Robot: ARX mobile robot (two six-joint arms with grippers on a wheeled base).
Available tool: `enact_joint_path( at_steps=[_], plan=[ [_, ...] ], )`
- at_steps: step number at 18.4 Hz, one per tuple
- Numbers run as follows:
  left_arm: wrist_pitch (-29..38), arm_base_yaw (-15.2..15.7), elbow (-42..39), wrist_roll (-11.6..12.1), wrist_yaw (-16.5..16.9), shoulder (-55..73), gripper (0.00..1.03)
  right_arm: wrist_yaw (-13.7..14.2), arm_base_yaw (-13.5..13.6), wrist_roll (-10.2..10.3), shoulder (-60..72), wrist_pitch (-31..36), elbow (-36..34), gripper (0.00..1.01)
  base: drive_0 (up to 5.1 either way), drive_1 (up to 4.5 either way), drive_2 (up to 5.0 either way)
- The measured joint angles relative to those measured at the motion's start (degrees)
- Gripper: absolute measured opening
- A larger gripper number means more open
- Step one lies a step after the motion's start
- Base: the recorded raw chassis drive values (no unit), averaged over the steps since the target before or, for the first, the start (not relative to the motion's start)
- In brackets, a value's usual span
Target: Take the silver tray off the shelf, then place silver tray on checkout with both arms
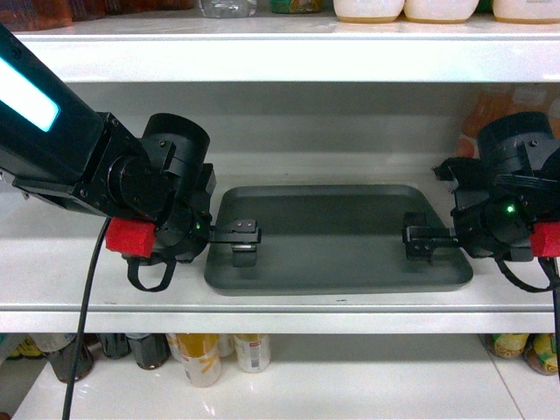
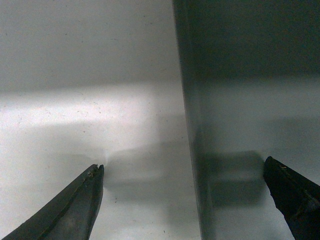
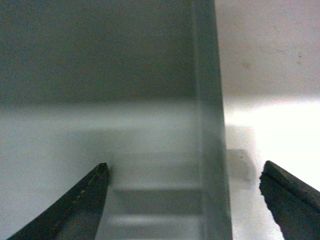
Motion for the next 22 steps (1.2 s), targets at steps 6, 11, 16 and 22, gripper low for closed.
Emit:
enact_joint_path(
  at_steps=[6,11,16,22],
  plan=[
    [0.5,-0.4,-3.0,-4.8,1.8,-0.5,0.07,-0.4,-0.6,0.0,-0.4,-2.2,-0.7,0.04,0.0,0.0,0.0],
    [7.8,-0.4,-11.7,-8.6,2.5,-4.2,0.03,-1.5,-0.4,1.2,-3.9,2.1,-8.1,0.04,0.0,0.0,0.0],
    [14.8,-2.6,-26.4,-9.2,-0.1,-12.7,0.03,-1.6,0.5,3.3,-12.0,10.0,-22.9,0.04,0.0,0.0,0.0],
    [17.5,-5.9,-40.8,-9.6,-3.0,-29.5,0.03,-2.0,1.0,5.8,-32.5,15.3,-41.1,0.04,0.0,0.0,0.0]
  ],
)
